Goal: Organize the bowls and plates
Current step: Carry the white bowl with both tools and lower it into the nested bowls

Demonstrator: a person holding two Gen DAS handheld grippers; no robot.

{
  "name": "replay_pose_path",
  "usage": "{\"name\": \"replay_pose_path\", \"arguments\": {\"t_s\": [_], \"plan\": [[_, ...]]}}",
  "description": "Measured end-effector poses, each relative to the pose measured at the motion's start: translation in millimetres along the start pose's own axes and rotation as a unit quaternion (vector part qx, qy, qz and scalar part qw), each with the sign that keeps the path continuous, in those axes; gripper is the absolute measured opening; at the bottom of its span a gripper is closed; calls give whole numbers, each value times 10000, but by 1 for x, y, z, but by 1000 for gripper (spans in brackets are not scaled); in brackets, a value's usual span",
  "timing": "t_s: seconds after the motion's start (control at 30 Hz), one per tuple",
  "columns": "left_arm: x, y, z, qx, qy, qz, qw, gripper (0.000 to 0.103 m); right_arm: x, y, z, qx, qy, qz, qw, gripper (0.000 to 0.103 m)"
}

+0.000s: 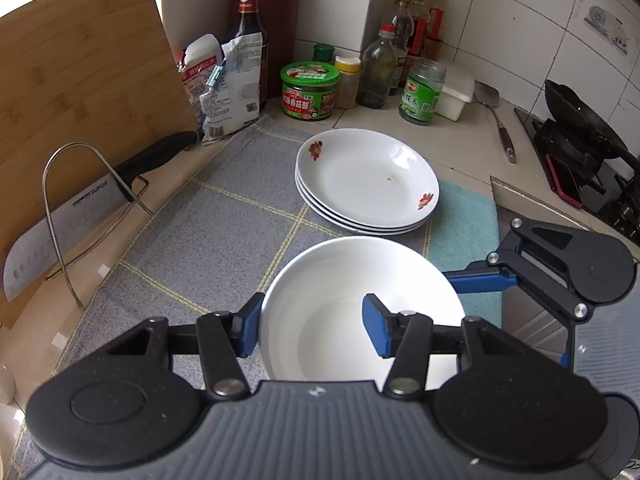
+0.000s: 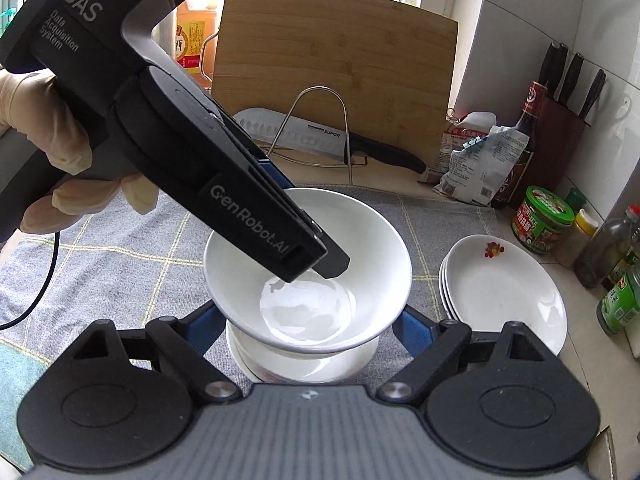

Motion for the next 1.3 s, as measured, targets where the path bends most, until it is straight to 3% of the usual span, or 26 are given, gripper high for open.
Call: {"name": "replay_pose_path", "arguments": {"t_s": [0.37, 1.3], "plan": [[16, 2, 5, -124, 70, 155, 9998, 52, 18, 4, -2, 64, -178, 251, 9995, 92], [28, 8, 5, -168, 147, 141, 9997, 52, 27, 11, -5, 509, -599, 231, 9966, 93]]}}
Point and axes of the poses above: each gripper's, at about its wrist camera, not at the fingertips, and x roughly the way its jaws point, z to its left, y to its underside, the point moved 8 cm from there along x, roughly the way its jaws point, and after that the axes turned 14 degrees about z, right-handed, at the moved point
